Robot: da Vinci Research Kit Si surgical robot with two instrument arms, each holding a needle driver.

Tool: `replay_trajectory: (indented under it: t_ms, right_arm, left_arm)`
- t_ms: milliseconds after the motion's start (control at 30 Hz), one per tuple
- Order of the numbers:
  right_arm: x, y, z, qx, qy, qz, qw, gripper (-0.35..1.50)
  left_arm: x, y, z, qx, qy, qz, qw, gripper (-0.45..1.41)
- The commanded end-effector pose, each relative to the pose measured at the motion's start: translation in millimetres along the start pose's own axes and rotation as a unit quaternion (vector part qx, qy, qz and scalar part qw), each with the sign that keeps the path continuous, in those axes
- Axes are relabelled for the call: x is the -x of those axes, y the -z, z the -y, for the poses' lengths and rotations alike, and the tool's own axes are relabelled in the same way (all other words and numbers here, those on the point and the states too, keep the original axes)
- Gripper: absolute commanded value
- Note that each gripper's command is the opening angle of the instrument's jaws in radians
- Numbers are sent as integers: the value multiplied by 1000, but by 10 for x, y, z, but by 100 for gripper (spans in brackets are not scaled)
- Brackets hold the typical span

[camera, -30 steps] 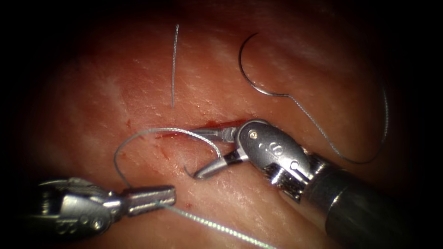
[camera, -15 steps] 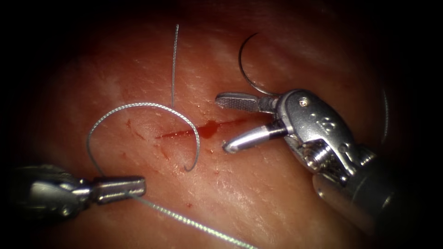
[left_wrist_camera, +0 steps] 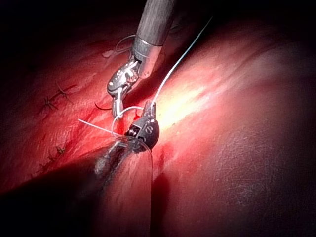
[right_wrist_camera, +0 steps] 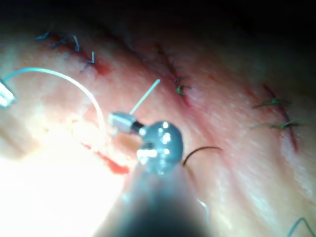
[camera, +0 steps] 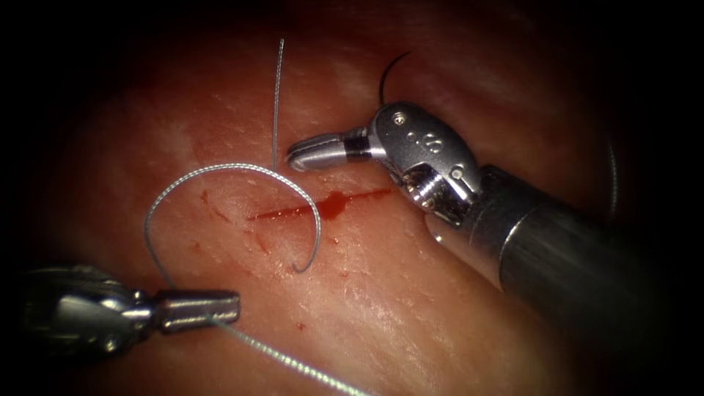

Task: Wound Closure

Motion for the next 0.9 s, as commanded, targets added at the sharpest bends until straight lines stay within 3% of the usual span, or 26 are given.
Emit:
replay_trajectory:
  t_ms: [33,167,433,767,900]
  right_arm:
    - [22,-17,-3,-4,3,4,1000,-35]
    - [33,-23,9,-11,-2,4,1000,-35]
    - [23,-22,26,-29,-10,-21,999,-35]
    - [-7,-25,33,-19,-18,-73,997,-35]
    - [-13,-31,36,-16,-19,-81,996,-35]
  left_arm:
    - [5,-9,2,-1,-4,-1,1000,-45]
    - [9,-17,9,1,-4,-1,1000,-45]
    - [33,-39,13,-8,-5,-1,1000,-45]
    - [81,-96,-33,0,10,1,1000,-45]
    - [79,-103,-38,2,12,-4,1000,-45]
